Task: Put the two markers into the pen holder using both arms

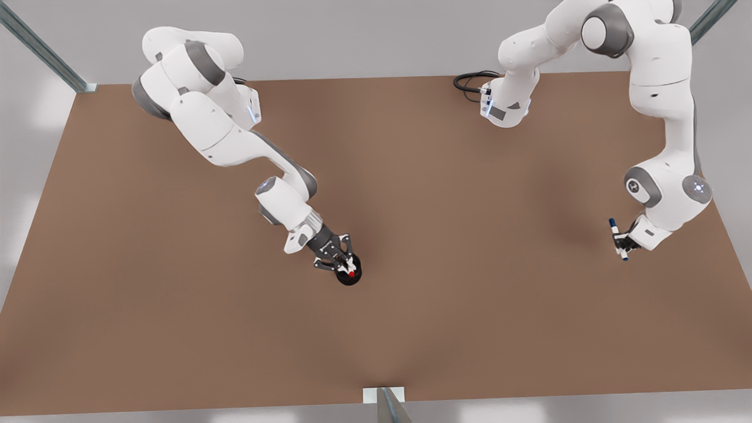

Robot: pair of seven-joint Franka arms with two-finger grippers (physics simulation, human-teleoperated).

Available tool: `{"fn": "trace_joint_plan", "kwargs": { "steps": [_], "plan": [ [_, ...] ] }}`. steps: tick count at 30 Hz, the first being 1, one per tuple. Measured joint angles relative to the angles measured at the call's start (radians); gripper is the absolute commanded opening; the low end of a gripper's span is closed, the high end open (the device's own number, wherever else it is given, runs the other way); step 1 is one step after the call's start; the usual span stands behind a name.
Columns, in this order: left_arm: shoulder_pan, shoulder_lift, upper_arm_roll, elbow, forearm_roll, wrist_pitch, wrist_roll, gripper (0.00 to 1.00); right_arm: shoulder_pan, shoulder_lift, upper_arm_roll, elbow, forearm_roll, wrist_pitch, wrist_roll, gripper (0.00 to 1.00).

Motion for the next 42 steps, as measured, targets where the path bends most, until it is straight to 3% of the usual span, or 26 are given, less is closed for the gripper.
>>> {"fn": "trace_joint_plan", "kwargs": {
  "steps": [1,3,4,5,10,12,15,17,18,19,20,22,24,26,30,36,42],
  "plan": [
    [-0.001,-0.020,-0.006,0.003,-0.013,-0.012,0.010,0.21,0.000,0.007,0.000,0.002,-0.007,0.003,0.005,0.21],
    [-0.004,-0.041,-0.017,0.041,-0.069,-0.057,0.038,0.21,-0.002,0.013,0.000,0.004,-0.015,0.005,0.014,0.42],
    [-0.007,-0.041,-0.020,0.096,-0.091,-0.099,0.052,0.21,-0.003,0.014,0.000,0.005,-0.017,0.005,0.017,0.79],
    [-0.010,-0.040,-0.027,0.155,-0.107,-0.150,0.065,0.21,-0.005,0.014,0.000,0.005,-0.018,0.006,0.021,1.00],
    [-0.014,-0.043,-0.062,0.281,-0.163,-0.387,0.132,0.21,-0.035,0.000,0.003,0.041,-0.025,0.004,0.035,1.00],
    [-0.011,-0.045,-0.071,0.300,-0.216,-0.465,0.173,0.21,-0.053,-0.067,0.022,0.120,-0.027,-0.088,0.039,1.00],
    [-0.011,-0.044,-0.136,0.315,-0.351,-0.555,0.265,0.21,-0.074,-0.201,0.106,0.461,-0.012,-0.550,0.046,1.00],
    [-0.015,-0.038,-0.224,0.336,-0.426,-0.598,0.330,0.21,-0.140,-0.262,0.119,0.566,0.042,-0.865,0.049,1.00],
    [-0.020,-0.031,-0.259,0.349,-0.460,-0.612,0.364,0.21,-0.150,-0.343,0.035,0.547,0.101,-0.991,0.043,1.00],
    [-0.039,-0.024,-0.281,0.357,-0.491,-0.617,0.398,0.21,-0.020,-0.420,-0.211,0.531,0.187,-1.114,0.028,1.00],
    [-0.074,-0.021,-0.292,0.361,-0.530,-0.614,0.435,0.21,-0.006,-0.438,-0.326,0.549,0.267,-1.236,0.008,1.00],
    [-0.146,-0.013,-0.301,0.364,-0.603,-0.593,0.505,0.21,-0.063,-0.424,-0.397,0.597,0.353,-1.435,-0.030,1.00],
    [-0.213,-0.002,-0.303,0.364,-0.676,-0.557,0.576,0.21,-0.072,-0.462,-0.413,0.521,0.405,-1.556,-0.064,1.00],
    [-0.286,0.021,-0.303,0.364,-0.753,-0.506,0.645,0.21,-0.071,-0.509,-0.418,0.427,0.435,-1.617,-0.095,1.00],
    [-0.454,0.079,-0.304,0.374,-0.911,-0.352,0.767,0.21,-0.058,-0.510,-0.418,0.423,0.465,-1.692,-0.148,1.00],
    [-0.641,0.231,-0.305,0.551,-1.117,-0.113,0.903,0.21,-0.059,-0.507,-0.418,0.424,0.476,-1.740,-0.210,1.00],
    [-0.770,0.296,-0.306,0.675,-1.210,0.067,0.979,0.21,-0.066,-0.507,-0.419,0.421,0.478,-1.758,-0.258,1.00]
  ]
}}
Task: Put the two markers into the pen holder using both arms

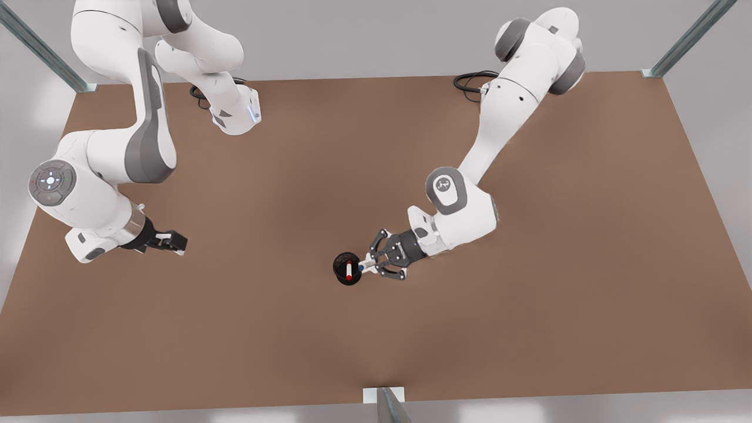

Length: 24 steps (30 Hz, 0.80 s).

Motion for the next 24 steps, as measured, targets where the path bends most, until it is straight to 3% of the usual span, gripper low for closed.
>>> {"fn": "trace_joint_plan", "kwargs": {
  "steps": [10,24],
  "plan": [
    [-0.160,0.162,0.005,0.199,-0.020,0.217,0.037,0.21,-0.003,0.000,-0.001,0.000,0.001,-0.008,-0.058,1.00],
    [-0.214,0.240,0.008,0.188,-0.021,0.373,0.062,0.21,-0.004,0.002,-0.001,0.000,0.002,-0.008,-0.111,1.00]
  ]
}}
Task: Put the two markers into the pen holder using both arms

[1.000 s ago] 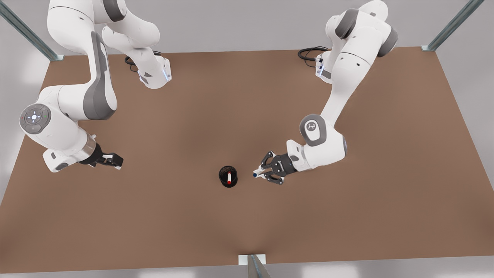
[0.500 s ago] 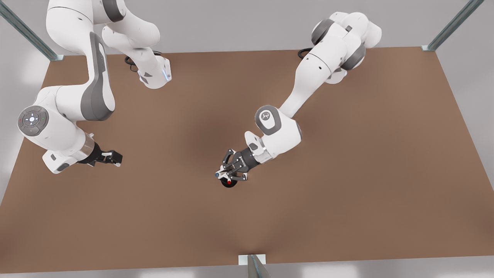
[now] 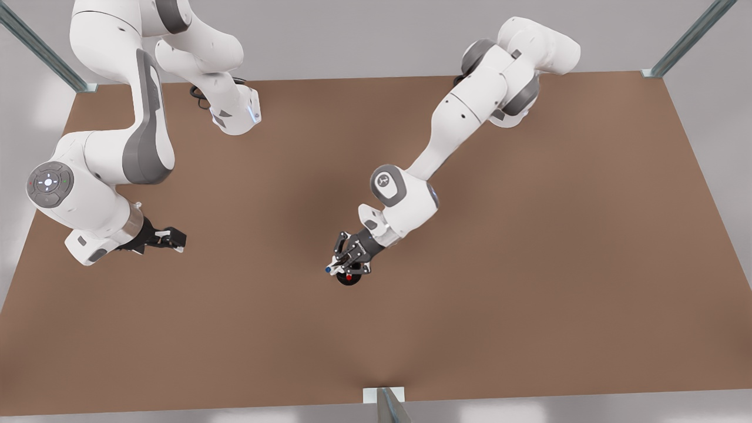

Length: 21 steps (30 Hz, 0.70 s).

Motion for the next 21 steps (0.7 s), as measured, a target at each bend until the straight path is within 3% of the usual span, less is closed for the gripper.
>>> {"fn": "trace_joint_plan", "kwargs": {
  "steps": [21],
  "plan": [
    [-0.033,0.010,0.001,-0.070,0.007,0.112,0.019,0.21,-0.003,0.005,-0.002,0.003,0.026,0.000,-0.043,1.00]
  ]
}}
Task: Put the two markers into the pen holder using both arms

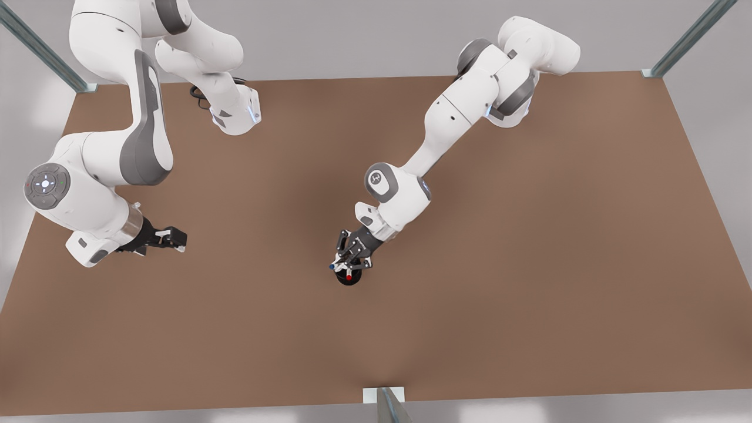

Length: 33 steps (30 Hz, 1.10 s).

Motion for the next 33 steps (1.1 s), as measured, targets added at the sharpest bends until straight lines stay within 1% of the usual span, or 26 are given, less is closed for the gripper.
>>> {"fn": "trace_joint_plan", "kwargs": {
  "steps": [4,5,6,7,12,15,18,20,21,22,24,26,28,30,31,33],
  "plan": [
    [0.000,0.005,0.000,-0.007,0.000,0.006,0.002,0.21,0.000,0.000,0.000,0.000,0.000,0.000,-0.004,1.00],
    [0.000,0.010,0.000,-0.007,0.000,0.007,0.003,0.23,0.000,0.000,0.000,0.000,0.000,0.000,-0.005,1.00],
    [0.000,0.015,0.000,-0.008,-0.001,0.006,0.004,0.41,0.000,0.000,0.000,0.000,0.000,0.000,-0.006,1.00],
    [-0.004,0.022,0.000,-0.007,-0.001,0.005,0.004,1.00,0.000,0.000,0.000,0.000,0.000,0.000,-0.007,1.00],
    [-0.012,0.028,-0.001,-0.005,-0.003,0.005,0.005,1.00,0.000,0.000,0.000,0.000,0.001,0.000,-0.011,1.00],
    [0.011,-0.004,0.000,-0.014,0.002,0.004,0.001,1.00,0.000,0.000,0.000,0.000,0.001,0.000,-0.013,1.00],
    [0.032,-0.080,0.000,-0.082,0.004,0.000,-0.010,1.00,0.000,0.000,0.000,0.000,0.001,0.000,-0.015,1.00],
    [0.083,-0.146,0.001,-0.144,0.006,-0.035,-0.035,1.00,0.001,0.000,0.000,0.000,0.001,0.000,-0.015,1.00],
    [0.127,-0.173,0.022,-0.156,0.032,-0.088,-0.058,1.00,0.002,0.000,0.000,0.000,0.001,0.000,-0.016,1.00],
    [0.165,-0.199,0.081,-0.139,0.135,-0.184,-0.098,1.00,0.002,0.000,0.000,0.000,0.001,0.000,-0.016,1.00],
    [0.299,-0.250,0.152,-0.078,0.384,-0.432,-0.195,1.00,0.002,0.000,0.000,0.000,0.001,0.000,-0.017,1.00],
    [0.445,-0.323,0.214,-0.050,0.628,-0.691,-0.302,1.00,0.002,0.000,0.000,0.000,0.001,0.000,-0.018,1.00],
    [0.497,-0.409,0.282,-0.029,0.868,-0.920,-0.416,1.00,0.002,0.000,0.000,0.001,0.001,0.000,-0.018,1.00],
    [0.512,-0.485,0.365,-0.018,1.011,-1.106,-0.522,1.00,0.002,0.000,0.000,0.000,0.001,0.000,-0.019,1.00],
    [0.516,-0.531,0.384,-0.018,1.065,-1.181,-0.573,1.00,0.002,0.000,0.000,0.001,0.001,0.000,-0.019,1.00],
    [0.577,-0.657,0.328,-0.065,1.159,-1.296,-0.674,1.00,0.002,0.000,0.000,0.001,0.001,0.000,-0.020,1.00]
  ]
}}
